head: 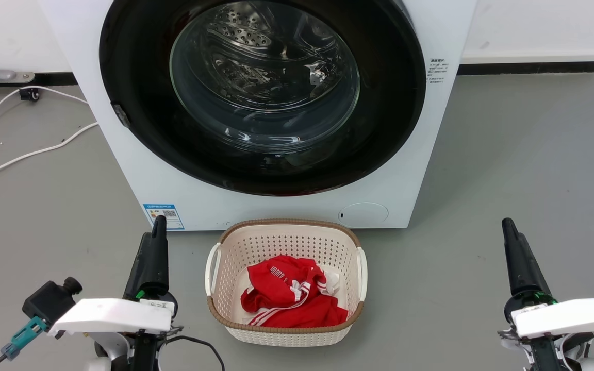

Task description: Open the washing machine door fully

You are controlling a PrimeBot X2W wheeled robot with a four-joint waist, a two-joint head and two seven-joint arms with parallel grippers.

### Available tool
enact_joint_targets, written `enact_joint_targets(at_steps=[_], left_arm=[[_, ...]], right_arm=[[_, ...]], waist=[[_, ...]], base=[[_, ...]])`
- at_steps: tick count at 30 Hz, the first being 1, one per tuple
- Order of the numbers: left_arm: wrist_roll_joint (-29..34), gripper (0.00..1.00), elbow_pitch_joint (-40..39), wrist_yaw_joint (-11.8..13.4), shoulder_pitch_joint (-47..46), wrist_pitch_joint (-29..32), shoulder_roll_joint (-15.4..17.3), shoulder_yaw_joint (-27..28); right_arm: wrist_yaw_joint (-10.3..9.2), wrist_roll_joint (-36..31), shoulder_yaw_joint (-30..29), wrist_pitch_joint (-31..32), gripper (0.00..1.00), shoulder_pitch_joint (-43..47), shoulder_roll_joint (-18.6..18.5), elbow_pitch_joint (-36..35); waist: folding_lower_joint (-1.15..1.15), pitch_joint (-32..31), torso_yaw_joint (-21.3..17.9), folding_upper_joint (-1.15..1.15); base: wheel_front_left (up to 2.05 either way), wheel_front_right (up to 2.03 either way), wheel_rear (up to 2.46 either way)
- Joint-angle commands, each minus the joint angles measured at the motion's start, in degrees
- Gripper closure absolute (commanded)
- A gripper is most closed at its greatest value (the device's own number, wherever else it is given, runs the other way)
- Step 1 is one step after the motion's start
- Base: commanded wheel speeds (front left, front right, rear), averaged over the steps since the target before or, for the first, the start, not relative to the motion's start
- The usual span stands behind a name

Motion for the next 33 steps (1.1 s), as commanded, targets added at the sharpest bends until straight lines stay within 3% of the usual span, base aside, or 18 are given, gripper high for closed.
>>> enact_joint_targets(at_steps=[1, 18, 33], left_arm=[[2.2, 0.00, -1.1, -0.1, -1.3, -0.5, 0.2, -0.1], [21.3, 0.00, -1.7, -0.2, -1.0, -3.5, 0.2, -1.0], [34.9, 0.00, -1.3, 0.1, -1.0, -5.8, 0.3, -1.6]], right_arm=[[0.01, -2.3, 0.2, -0.6, 0.00, -0.3, 0.0, -1.1], [0.01, -25.6, 1.0, -3.0, 0.00, 0.6, 0.1, -2.3], [0.01, -37.0, 0.9, -2.7, 0.00, 1.7, 0.2, -3.2]], waist=[[0.00, 0.0, 0.0, 0.00], [0.00, -0.3, 0.5, 0.00], [0.00, -0.2, 0.8, 0.00]], base=[[0.00, 0.00, 0.00], [0.00, 0.00, 0.00], [0.00, 0.00, 0.00]])
